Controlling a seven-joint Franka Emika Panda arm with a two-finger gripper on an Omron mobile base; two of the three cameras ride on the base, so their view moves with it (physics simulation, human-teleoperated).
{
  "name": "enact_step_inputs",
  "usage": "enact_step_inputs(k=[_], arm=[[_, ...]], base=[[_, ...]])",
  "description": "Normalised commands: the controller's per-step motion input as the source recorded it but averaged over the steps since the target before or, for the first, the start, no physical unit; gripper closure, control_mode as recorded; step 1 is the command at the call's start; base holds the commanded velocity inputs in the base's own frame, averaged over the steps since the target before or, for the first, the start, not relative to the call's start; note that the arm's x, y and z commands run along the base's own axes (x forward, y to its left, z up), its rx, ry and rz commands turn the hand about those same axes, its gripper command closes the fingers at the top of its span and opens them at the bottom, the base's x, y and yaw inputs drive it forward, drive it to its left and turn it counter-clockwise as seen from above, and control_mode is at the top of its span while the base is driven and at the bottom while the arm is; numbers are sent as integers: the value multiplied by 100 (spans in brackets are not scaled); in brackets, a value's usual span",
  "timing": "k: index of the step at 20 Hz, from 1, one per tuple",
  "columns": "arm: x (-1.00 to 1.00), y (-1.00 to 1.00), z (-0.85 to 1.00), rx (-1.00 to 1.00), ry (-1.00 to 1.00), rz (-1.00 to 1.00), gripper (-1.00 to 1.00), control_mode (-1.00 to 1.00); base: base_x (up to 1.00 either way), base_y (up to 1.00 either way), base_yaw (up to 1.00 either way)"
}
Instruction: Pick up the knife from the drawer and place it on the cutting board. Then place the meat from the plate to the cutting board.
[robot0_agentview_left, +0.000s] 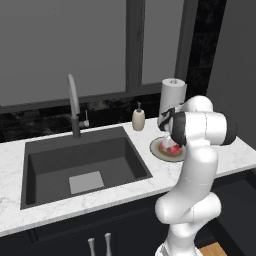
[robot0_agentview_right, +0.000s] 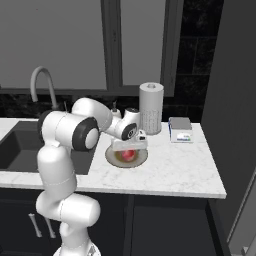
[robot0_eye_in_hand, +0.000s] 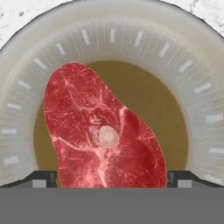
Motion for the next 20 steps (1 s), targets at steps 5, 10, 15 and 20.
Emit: enact_step_inputs(k=[5,10,15,20], arm=[[24,-4,-41,1,-1,3,-100,-100],[3,0,-58,1,-2,3,-100,-100],[0,0,-71,1,-7,4,-100,-100],[-14,0,-94,0,-11,4,100,-100]], base=[[0,0,0],[0,0,0],[0,0,0],[0,0,0]])
